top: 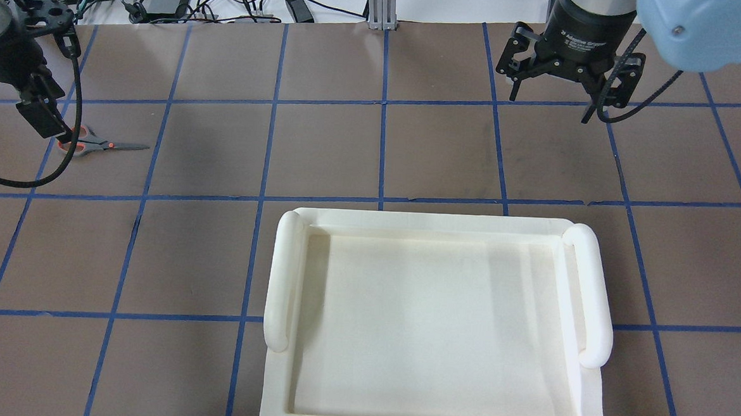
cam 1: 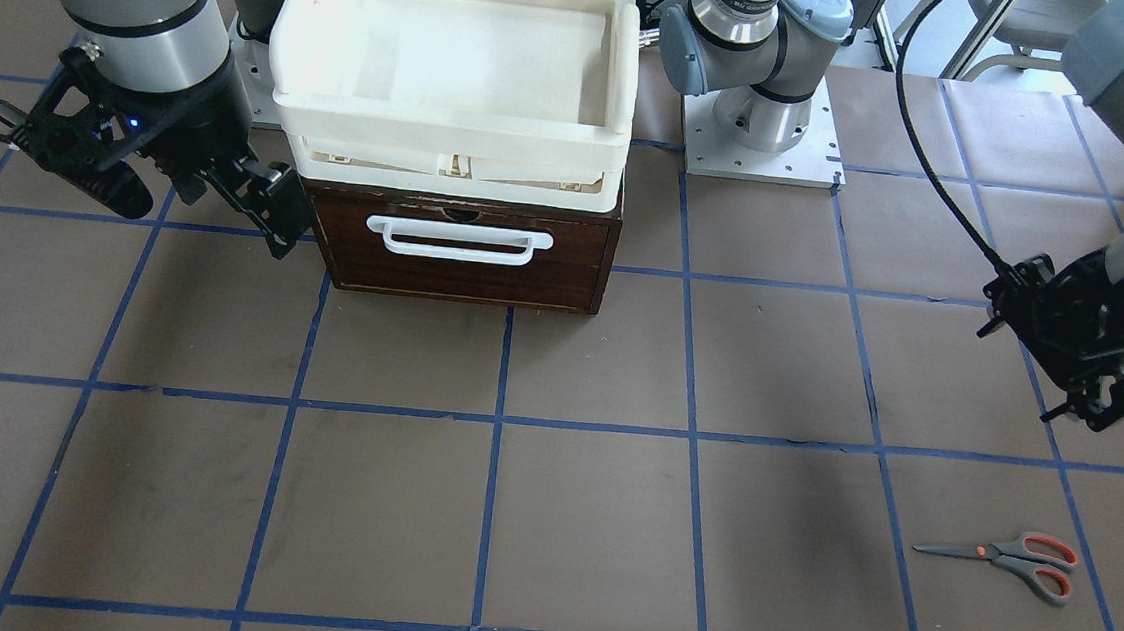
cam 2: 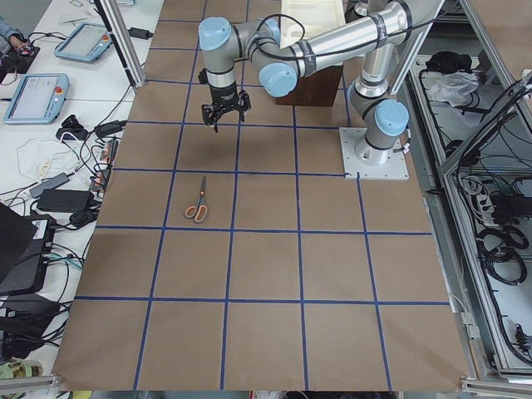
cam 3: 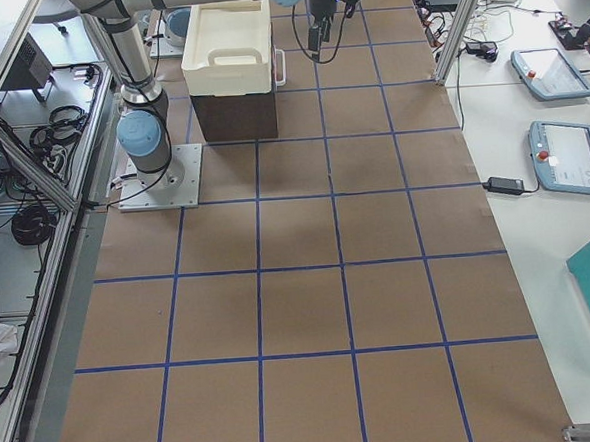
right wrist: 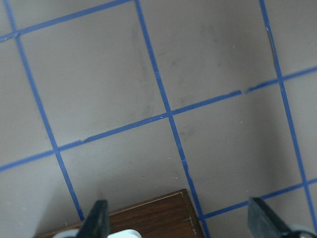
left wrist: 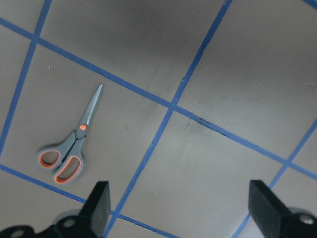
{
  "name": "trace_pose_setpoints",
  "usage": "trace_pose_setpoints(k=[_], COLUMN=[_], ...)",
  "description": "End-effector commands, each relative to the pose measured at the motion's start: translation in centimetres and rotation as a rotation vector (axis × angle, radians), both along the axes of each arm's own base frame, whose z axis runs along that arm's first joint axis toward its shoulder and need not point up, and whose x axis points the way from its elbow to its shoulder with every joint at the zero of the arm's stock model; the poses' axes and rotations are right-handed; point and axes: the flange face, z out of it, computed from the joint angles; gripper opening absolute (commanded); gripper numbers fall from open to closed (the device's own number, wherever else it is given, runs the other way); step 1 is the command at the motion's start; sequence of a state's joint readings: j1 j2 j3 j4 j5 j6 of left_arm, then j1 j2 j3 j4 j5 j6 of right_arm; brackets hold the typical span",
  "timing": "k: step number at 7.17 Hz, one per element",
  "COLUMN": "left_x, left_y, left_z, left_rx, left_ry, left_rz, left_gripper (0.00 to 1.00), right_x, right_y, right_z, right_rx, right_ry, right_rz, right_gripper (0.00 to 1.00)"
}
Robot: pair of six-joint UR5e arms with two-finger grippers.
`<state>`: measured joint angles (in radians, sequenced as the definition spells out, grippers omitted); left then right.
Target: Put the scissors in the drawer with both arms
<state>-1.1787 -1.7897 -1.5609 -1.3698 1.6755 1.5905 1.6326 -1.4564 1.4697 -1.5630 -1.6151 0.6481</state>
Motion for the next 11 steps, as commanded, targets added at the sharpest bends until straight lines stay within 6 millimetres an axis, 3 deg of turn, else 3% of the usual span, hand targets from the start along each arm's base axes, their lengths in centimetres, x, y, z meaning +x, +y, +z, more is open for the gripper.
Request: trace_pose_setpoints(k=[1, 3, 5, 6, 11], left_x=[5.5, 7.9, 11.1, 11.7, 12.2], left_y=[-2.5, -4.5, -5.6, -6.3, -6.5], left_z=[-7.5, -12.0, -15.0, -16.1, -19.0], left_rx=[0.076, 0.047, -0.008, -0.025, -0.017], left_ry=[0.07, 0.082, 0.07, 0.04, 0.065], left_rz=[-0.357, -0.61, -0.694, -0.758, -0.562], left_gripper=[1.0, 1.0, 1.0, 1.0, 1.0], right_x=[2.7, 8.5, 11.2, 11.6, 15.8], right_y=[0.1, -0.7, -0.8, -1.4, -1.1], right_z=[-2.3, -6.0, -8.7, -9.9, -14.8], right_rx=[0.026, 0.016, 0.044, 0.056, 0.158], right_ry=[0.014, 0.026, 0.053, 0.066, 0.066], right_rz=[-0.331, -0.503, -0.594, -0.637, -0.832], right_gripper=[1.0, 1.0, 1.0, 1.0, 1.0])
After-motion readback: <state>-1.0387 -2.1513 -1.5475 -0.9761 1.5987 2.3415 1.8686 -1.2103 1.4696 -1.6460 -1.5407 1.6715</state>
